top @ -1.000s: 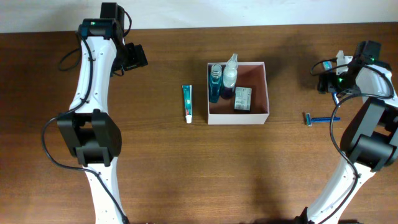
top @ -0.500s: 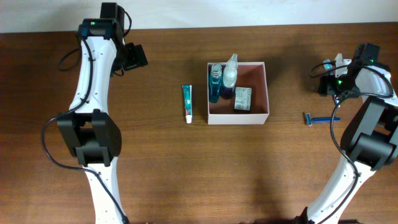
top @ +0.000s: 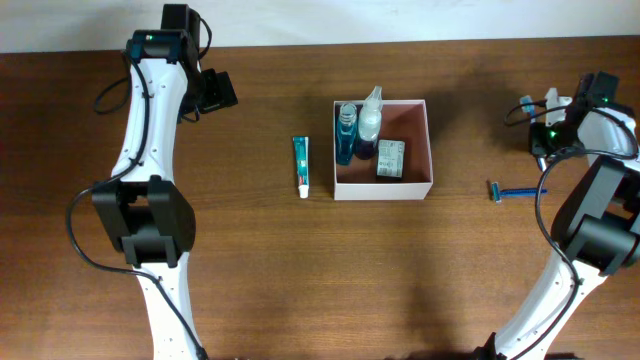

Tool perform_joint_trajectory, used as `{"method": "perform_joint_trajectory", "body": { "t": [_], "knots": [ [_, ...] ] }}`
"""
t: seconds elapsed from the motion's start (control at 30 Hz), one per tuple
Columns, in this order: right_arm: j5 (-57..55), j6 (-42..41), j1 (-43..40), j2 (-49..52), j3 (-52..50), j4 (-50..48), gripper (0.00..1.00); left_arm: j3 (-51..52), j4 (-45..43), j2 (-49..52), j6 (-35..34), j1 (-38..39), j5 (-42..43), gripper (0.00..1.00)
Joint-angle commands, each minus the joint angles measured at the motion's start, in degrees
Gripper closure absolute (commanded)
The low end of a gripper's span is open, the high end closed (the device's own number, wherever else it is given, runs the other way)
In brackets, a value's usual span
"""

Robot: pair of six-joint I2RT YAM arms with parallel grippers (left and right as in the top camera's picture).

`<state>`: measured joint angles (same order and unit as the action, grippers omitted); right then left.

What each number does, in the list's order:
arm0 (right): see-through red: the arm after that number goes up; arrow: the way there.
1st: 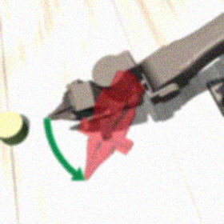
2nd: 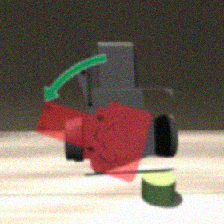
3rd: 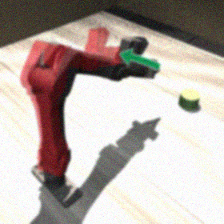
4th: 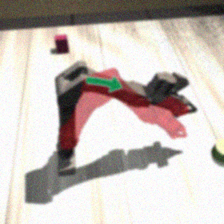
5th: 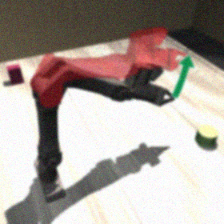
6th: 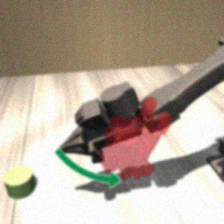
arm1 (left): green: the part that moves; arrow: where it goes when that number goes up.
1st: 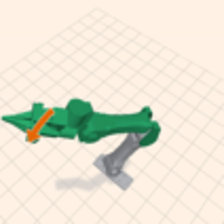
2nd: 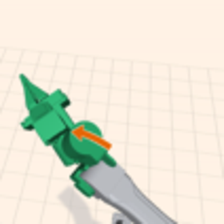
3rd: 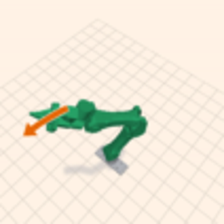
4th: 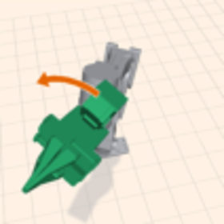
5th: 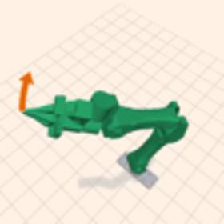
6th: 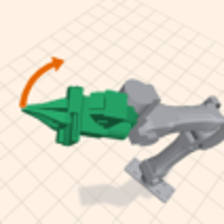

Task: Pack container
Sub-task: 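Lower the right gripper around the toothbrush handle and close, then lift the toothbrush and carry it left toward the pink box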

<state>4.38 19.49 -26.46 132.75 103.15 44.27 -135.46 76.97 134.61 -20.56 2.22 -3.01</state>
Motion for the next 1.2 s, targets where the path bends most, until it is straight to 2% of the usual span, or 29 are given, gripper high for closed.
{"method": "perform_joint_trajectory", "body": {
  "t": [0.0, 0.13, 0.33, 0.47, 0.57, 0.73, 0.93, 1.1, 1.17],
  "knots": [
    [-0.31, -0.44, -0.22, 2.29, 0.02, 0.28, 0.89, -0.61, 0.04, 0.33, 0.9, -0.13, -0.22, 0.01],
    [-0.31, -0.44, -0.17, 2.29, 0.04, 0.31, 0.96, -0.61, 0.04, 0.33, 0.9, -0.13, -0.22, 0.01],
    [0.66, -0.52, -0.17, 1.95, 3.74, 2.4, 0.96, -0.61, 0.04, 0.33, 0.9, -0.15, -0.22, 0.01],
    [3.98, -1.97, -0.17, 1.18, 10.29, 6.38, 0.96, -0.61, 0.04, 0.33, 0.9, -0.13, -0.22, 0.01],
    [8.79, -1.99, -0.11, 0.66, 16.85, 11.93, 0.96, -0.61, 0.04, 0.33, 0.9, -0.13, -0.22, 0.01],
    [15.63, -4.11, 1.16, 0.57, 31.45, 27.23, 0.97, -0.61, 0.04, 0.33, 0.9, -0.13, -0.22, 0.01],
    [17.27, -4.09, 5.75, 0.57, 46.47, 43.89, 0.96, -0.61, 0.04, 0.33, 0.9, -0.13, -0.22, 0.0],
    [17.14, -4.7, 10.67, 0.52, 52.87, 53.07, 0.97, -0.61, 0.04, 0.33, 0.9, -0.13, -0.22, 0.0],
    [16.44, -9.07, 12.33, -0.07, 52.76, 53.07, 0.96, -0.61, 0.04, 0.33, 0.9, -0.13, -0.22, 0.0]
  ]
}}
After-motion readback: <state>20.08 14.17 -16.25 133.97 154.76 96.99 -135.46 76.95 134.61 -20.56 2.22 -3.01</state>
